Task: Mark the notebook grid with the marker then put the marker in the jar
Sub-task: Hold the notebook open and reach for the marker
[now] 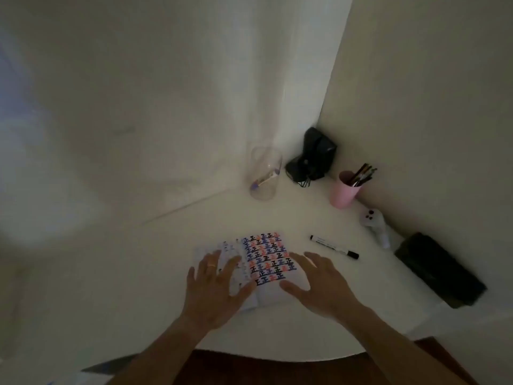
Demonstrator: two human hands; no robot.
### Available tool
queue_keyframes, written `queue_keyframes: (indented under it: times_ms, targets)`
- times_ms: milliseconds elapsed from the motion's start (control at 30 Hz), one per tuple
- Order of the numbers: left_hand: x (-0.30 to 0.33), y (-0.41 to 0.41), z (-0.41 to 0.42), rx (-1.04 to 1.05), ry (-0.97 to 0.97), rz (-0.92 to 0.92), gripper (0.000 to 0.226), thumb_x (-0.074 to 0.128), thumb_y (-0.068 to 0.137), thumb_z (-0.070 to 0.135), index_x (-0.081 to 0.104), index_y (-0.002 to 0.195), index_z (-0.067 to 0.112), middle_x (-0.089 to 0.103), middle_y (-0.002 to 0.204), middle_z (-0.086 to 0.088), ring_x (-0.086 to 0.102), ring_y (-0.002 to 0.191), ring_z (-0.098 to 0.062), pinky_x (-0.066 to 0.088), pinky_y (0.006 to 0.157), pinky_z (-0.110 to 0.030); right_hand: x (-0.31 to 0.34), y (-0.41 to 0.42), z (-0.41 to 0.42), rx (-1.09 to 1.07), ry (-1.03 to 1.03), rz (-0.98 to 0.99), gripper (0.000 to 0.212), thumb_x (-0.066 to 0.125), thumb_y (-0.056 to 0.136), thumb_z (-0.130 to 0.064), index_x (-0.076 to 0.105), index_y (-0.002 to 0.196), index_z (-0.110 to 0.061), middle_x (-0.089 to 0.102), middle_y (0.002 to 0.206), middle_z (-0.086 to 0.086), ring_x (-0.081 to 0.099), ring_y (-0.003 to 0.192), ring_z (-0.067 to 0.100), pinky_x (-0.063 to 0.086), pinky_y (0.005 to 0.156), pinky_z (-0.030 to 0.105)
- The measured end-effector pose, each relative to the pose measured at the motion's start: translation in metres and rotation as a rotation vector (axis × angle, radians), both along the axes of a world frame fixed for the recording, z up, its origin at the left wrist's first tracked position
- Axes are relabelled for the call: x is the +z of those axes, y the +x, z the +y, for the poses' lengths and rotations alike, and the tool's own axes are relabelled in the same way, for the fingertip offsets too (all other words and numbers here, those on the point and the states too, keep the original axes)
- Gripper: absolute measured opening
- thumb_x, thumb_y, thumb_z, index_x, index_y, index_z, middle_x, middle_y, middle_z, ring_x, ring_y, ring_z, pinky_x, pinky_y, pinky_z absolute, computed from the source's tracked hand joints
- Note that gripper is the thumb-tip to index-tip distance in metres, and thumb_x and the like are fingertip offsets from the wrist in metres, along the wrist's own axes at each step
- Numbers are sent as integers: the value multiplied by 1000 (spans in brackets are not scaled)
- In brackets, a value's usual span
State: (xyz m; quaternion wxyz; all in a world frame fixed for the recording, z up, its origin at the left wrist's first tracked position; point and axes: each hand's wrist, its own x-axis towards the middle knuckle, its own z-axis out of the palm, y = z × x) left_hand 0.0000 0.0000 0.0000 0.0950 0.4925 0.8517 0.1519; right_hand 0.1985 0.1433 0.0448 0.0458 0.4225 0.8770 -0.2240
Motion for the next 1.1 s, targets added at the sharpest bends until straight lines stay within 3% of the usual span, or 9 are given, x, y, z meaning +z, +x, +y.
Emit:
queue_keyframes:
  times_ms: [100, 233, 400, 600, 700, 767, 867, 1000, 1100]
  targets:
    - [-76, -2, 25, 31, -58, 22, 79, 20, 80, 88, 29, 147, 46, 23, 164, -7, 19, 150, -32, 22, 115, -64, -89, -5, 20, -17, 5, -81, 89, 28, 79, -88, 15, 157, -46, 18, 170, 0, 12, 156, 25, 18, 124, 46]
    - [-96, 16, 12, 12, 57, 139, 77, 28, 84, 83, 18, 151, 46, 16, 165, -7, 11, 152, -32, 13, 118, -63, -122, 5, 3, 1, 189, -14, 97, 8, 74, -93, 14, 158, -45, 13, 172, 7, 8, 158, 30, 12, 126, 48]
    - [-123, 15, 15, 14, 148, 219, 74, 29, 86, 78, 26, 151, 42, 27, 162, -10, 20, 149, -34, 14, 118, -63, -162, 9, 0, 12, 337, 95, 84, 27, 88, -81, 30, 158, -34, 30, 166, 15, 24, 154, 37, 22, 123, 54]
    - [-126, 19, 14, 56, 185, 215, 79, 15, 79, 86, 22, 148, 49, 27, 162, -5, 19, 150, -29, 10, 120, -57, -160, 13, -8, -17, 349, 169, 88, 22, 81, -86, 26, 157, -40, 19, 170, 5, 11, 157, 27, 7, 128, 42]
    - [-129, 20, 16, 61, 229, 223, 73, 27, 81, 81, 33, 144, 45, 37, 158, -6, 28, 146, -28, 16, 118, -53, -156, 18, -16, -40, 390, 245, 75, 41, 85, -76, 52, 143, -31, 46, 157, 6, 36, 147, 27, 27, 121, 39]
    - [-130, 19, 10, 68, 253, 279, 65, 34, 85, 73, 50, 134, 34, 55, 143, -10, 46, 134, -30, 33, 113, -50, -158, 25, -22, -67, 450, 284, 58, 51, 88, -64, 67, 125, -23, 63, 137, 5, 54, 129, 25, 44, 106, 37]
    - [-126, 30, -4, 55, 273, 292, 58, 35, 89, 60, 64, 118, 18, 67, 121, -15, 61, 112, -35, 49, 96, -47, -149, 36, -36, -90, 425, 308, 46, 53, 91, -55, 71, 118, -21, 67, 126, 1, 59, 118, 22, 49, 98, 34]
    - [-119, 52, -25, 44, 213, 353, 48, 32, 92, 45, 65, 105, 13, 69, 106, -15, 64, 93, -36, 54, 75, -46, -147, 40, -47, -118, 452, 302, 40, 51, 93, -51, 69, 110, -19, 67, 116, 1, 60, 111, 20, 49, 91, 32]
    - [-112, 56, -37, -70, 221, 468, 39, 32, 93, 41, 62, 105, 18, 66, 105, -10, 63, 88, -32, 50, 69, -44, -149, 40, -49, -128, 474, 301, 38, 50, 94, -49, 68, 110, -18, 67, 114, 2, 61, 109, 20, 49, 88, 32]
